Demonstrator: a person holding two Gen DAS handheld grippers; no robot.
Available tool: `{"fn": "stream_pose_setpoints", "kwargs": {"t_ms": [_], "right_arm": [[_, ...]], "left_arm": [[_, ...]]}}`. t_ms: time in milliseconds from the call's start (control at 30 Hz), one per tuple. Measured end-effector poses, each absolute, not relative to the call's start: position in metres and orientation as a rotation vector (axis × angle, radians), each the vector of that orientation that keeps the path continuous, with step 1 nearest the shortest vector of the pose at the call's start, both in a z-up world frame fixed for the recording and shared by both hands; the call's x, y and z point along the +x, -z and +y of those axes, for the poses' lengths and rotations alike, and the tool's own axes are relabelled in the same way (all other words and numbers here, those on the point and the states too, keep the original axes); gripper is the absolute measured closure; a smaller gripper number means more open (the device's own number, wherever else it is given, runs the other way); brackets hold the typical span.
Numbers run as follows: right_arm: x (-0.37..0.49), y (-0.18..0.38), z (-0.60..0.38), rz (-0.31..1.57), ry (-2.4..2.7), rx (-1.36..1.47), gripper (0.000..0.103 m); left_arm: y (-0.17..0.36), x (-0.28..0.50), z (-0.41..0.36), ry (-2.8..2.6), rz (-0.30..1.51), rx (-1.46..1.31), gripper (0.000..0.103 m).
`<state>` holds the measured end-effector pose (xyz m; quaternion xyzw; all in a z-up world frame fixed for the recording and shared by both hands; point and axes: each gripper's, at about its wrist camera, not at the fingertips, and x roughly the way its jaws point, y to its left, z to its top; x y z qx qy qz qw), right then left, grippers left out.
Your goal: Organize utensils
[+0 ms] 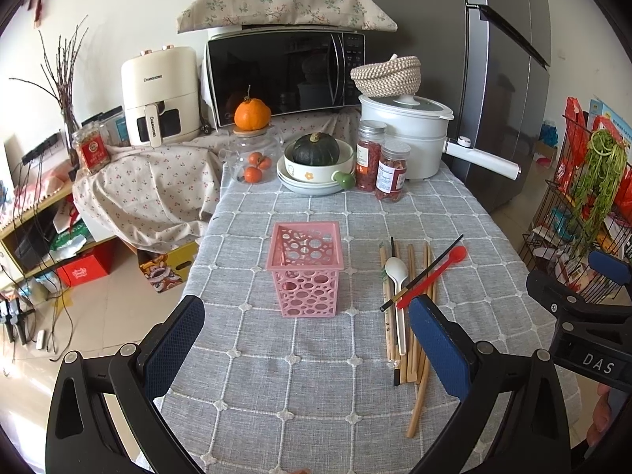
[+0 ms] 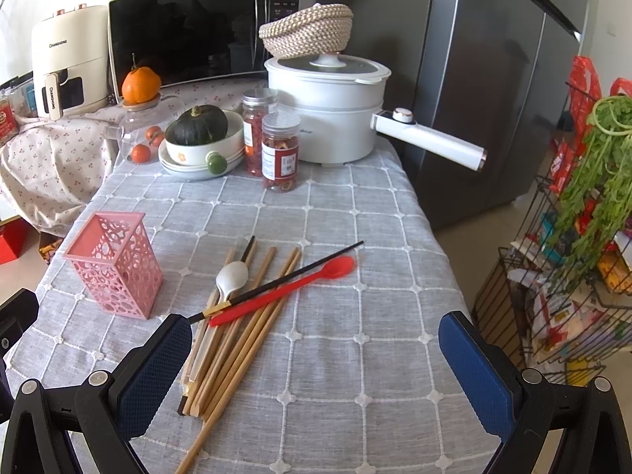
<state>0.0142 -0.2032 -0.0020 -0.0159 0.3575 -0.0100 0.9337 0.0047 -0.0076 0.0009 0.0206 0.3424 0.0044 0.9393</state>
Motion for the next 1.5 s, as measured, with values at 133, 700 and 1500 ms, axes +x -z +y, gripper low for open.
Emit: {"fn": "stream_pose_setpoints", "kwargs": {"t_ms": [133, 700, 1500], "right_arm": [[0.018, 0.000, -0.206, 0.726, 0.032, -0.049, 0.000], [0.084, 0.037, -0.270, 1.001, -0.014, 0.068, 0.002], [0.103, 0.076, -0.330, 1.146, 0.003, 0.207, 0.010]], "left_arm": [[0.002, 0.010, -0.006, -0.003, 0.690, 0.042, 0.000], [0.025, 0.118, -0.080, 0.362, 1.030, 0.106, 0.018], [0.147, 0.250, -0.200, 0.506, 1.212, 0.152, 0.088]]}}
